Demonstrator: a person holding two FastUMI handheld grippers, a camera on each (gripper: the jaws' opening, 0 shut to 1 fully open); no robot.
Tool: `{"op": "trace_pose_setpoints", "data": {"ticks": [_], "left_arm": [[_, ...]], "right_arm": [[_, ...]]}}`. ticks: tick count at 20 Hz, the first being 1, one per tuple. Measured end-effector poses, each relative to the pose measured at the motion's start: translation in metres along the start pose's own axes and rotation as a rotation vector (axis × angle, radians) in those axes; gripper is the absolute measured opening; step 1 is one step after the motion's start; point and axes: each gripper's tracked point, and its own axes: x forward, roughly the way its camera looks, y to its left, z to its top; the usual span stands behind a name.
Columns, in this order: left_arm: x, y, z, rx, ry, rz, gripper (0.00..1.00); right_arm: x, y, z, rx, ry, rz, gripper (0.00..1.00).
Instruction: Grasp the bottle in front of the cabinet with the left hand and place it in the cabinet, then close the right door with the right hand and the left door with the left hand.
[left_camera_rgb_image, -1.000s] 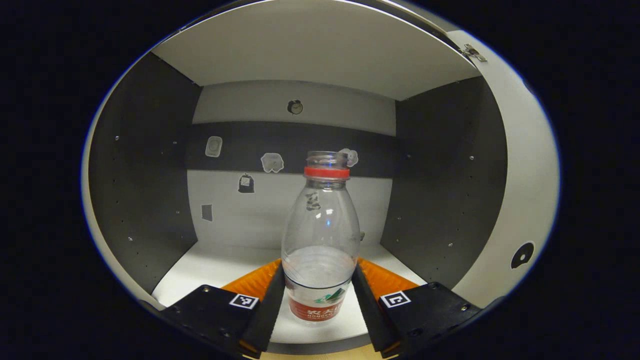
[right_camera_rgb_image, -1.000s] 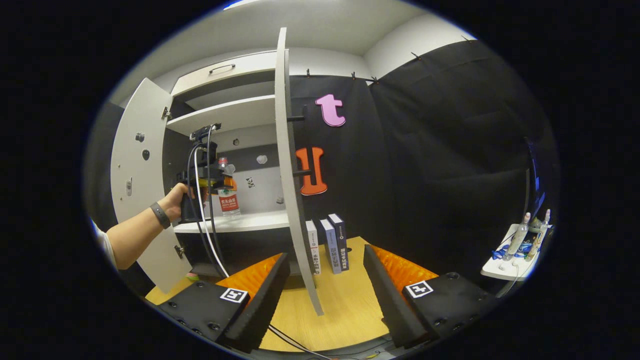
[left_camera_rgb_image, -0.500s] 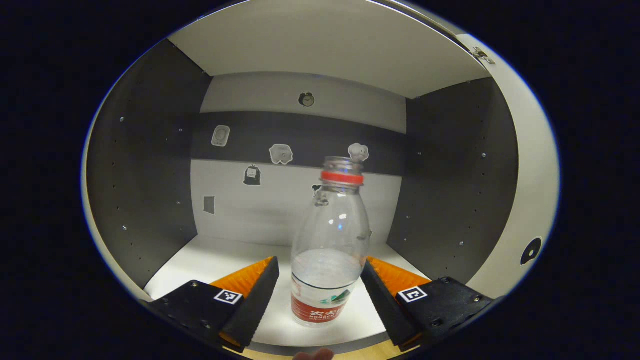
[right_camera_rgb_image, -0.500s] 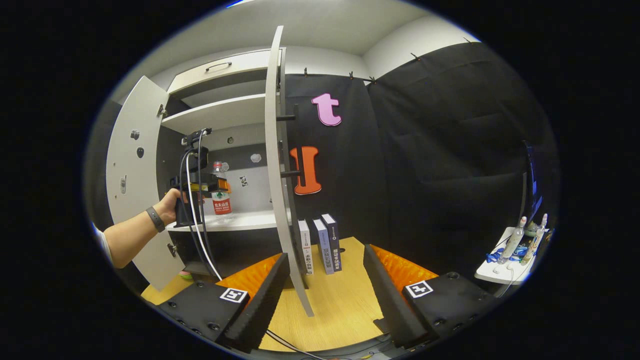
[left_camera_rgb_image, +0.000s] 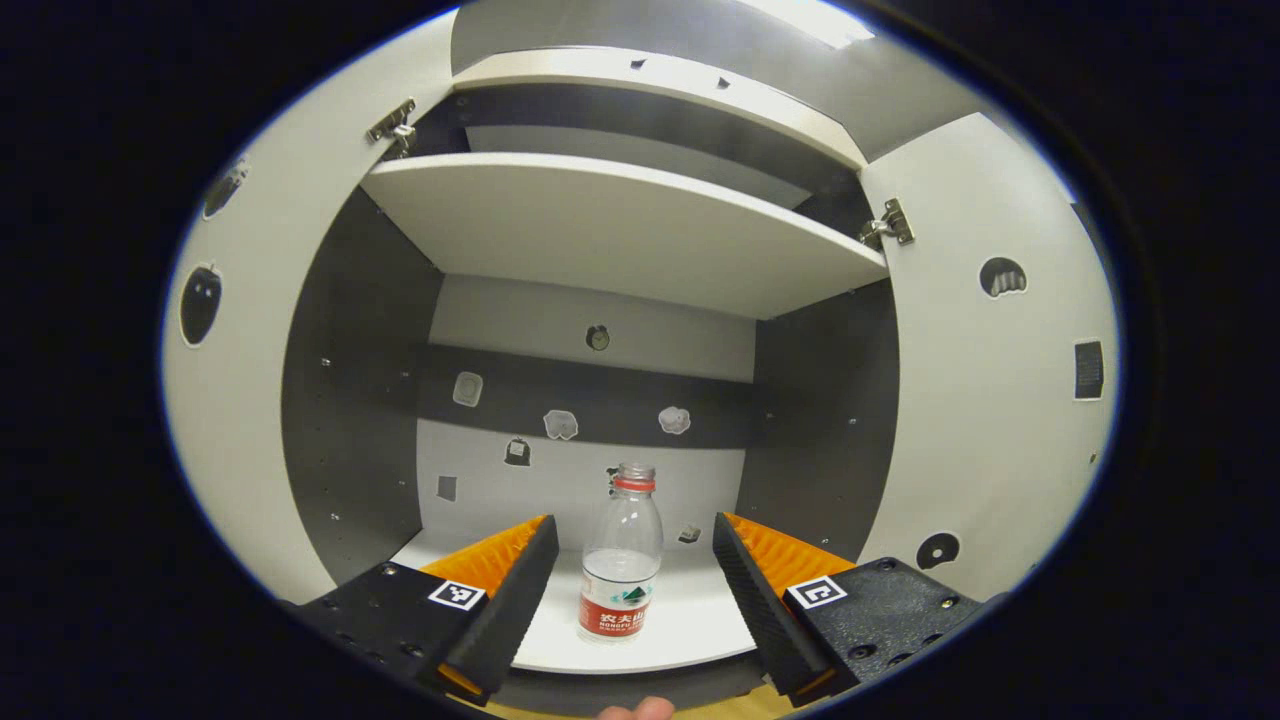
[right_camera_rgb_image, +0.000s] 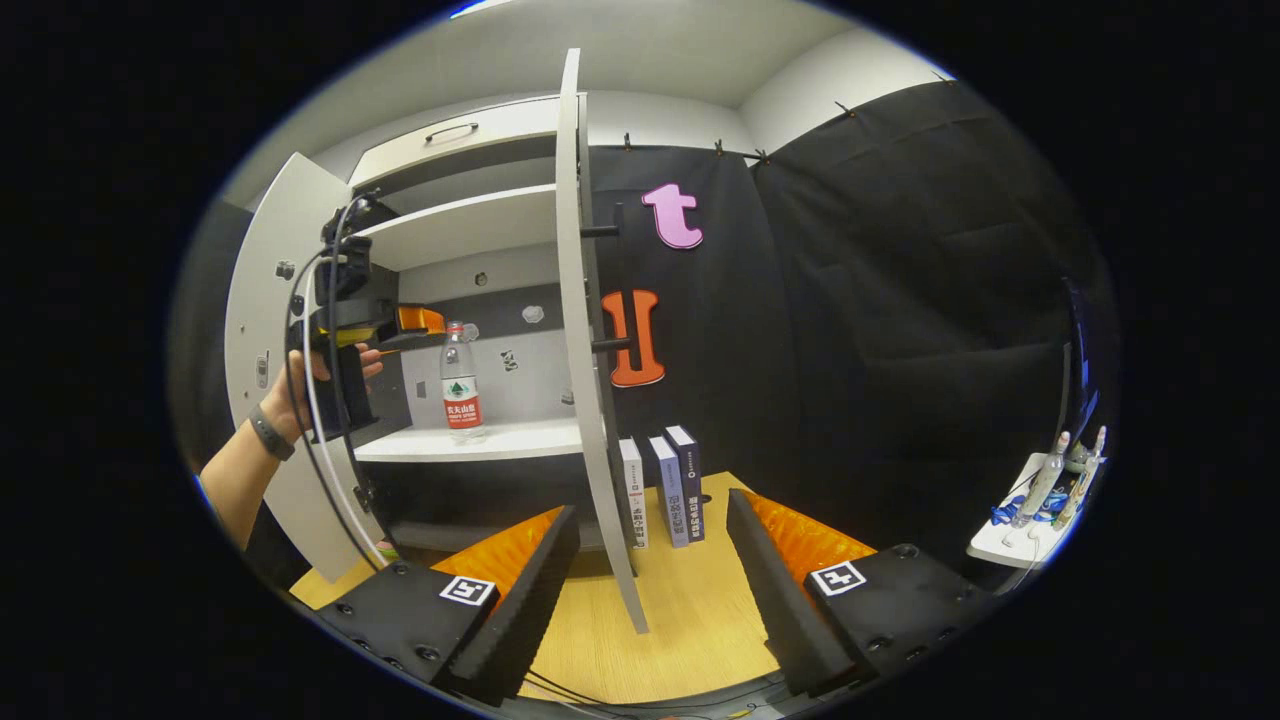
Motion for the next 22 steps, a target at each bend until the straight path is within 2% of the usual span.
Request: {"op": "trace_pose_setpoints", "data": {"ticks": [3,6,9,12,16,20,22], "left_arm": [[-0.048,0.004,-0.002,-0.024,-0.019,0.019,0.97],[-0.109,0.014,-0.013,0.008,-0.037,0.071,0.92],[-0.163,0.018,-0.042,0.048,-0.024,0.106,0.94],[-0.207,0.021,-0.077,0.026,0.004,0.150,0.92],[-0.248,0.023,-0.114,-0.068,0.041,0.197,0.95],[-0.265,0.040,-0.122,-0.038,0.017,0.238,0.95],[-0.270,0.047,-0.123,-0.031,0.021,0.258,0.95]], "right_arm": [[0.002,0.012,0.002,-0.014,-0.011,0.048,0.98],[0.005,0.030,0.004,-0.018,-0.024,0.097,0.98],[0.009,0.044,0.003,-0.018,-0.029,0.141,0.98],[0.013,0.052,-0.003,-0.025,-0.020,0.174,0.98],[0.014,0.058,-0.023,-0.029,0.022,0.197,0.98],[0.013,0.055,-0.027,-0.049,0.029,0.236,0.98],[0.011,0.044,-0.001,-0.043,-0.012,0.244,0.98]]}}
